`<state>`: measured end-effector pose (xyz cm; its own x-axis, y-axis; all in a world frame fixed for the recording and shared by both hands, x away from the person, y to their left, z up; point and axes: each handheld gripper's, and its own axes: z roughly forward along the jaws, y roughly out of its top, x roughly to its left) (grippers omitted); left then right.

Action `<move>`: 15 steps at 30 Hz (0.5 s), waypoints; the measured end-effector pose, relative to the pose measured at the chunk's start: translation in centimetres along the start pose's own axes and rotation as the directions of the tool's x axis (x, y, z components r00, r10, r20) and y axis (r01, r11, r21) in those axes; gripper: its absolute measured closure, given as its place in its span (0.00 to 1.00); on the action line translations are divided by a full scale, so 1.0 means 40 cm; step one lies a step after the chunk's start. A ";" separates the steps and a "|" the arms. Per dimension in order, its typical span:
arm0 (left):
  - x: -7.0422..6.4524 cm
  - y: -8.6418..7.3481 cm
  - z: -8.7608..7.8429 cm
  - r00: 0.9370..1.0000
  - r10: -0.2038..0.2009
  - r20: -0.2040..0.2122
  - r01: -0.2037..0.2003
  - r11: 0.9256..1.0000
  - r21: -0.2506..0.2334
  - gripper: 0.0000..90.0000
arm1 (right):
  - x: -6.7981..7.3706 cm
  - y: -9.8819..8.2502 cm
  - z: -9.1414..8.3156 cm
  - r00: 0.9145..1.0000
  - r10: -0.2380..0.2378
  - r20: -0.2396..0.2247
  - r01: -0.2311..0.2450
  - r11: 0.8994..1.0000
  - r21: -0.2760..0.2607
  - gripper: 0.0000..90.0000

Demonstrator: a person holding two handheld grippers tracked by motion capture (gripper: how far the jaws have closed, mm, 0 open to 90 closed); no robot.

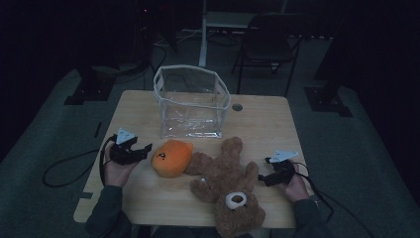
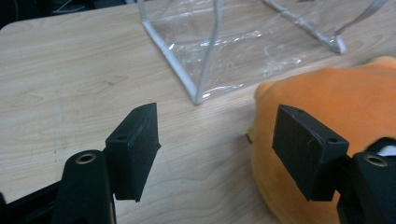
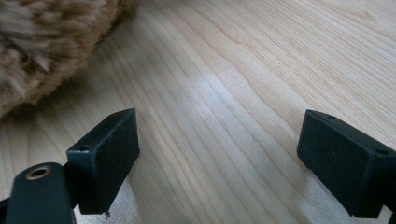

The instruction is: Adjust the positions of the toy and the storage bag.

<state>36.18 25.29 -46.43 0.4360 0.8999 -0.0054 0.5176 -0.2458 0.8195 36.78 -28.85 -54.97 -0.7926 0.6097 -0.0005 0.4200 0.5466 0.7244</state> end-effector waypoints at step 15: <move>-0.052 0.024 -0.008 0.994 0.054 0.096 -0.055 0.999 0.000 0.34 | 0.000 0.000 0.000 1.000 0.000 0.000 0.000 1.000 0.000 0.14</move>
<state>35.55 23.31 -45.43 0.5318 0.8467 -0.0155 0.4927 -0.2945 0.8188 36.78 -28.85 -54.97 -0.7926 0.6097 -0.0004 0.4201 0.5466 0.7244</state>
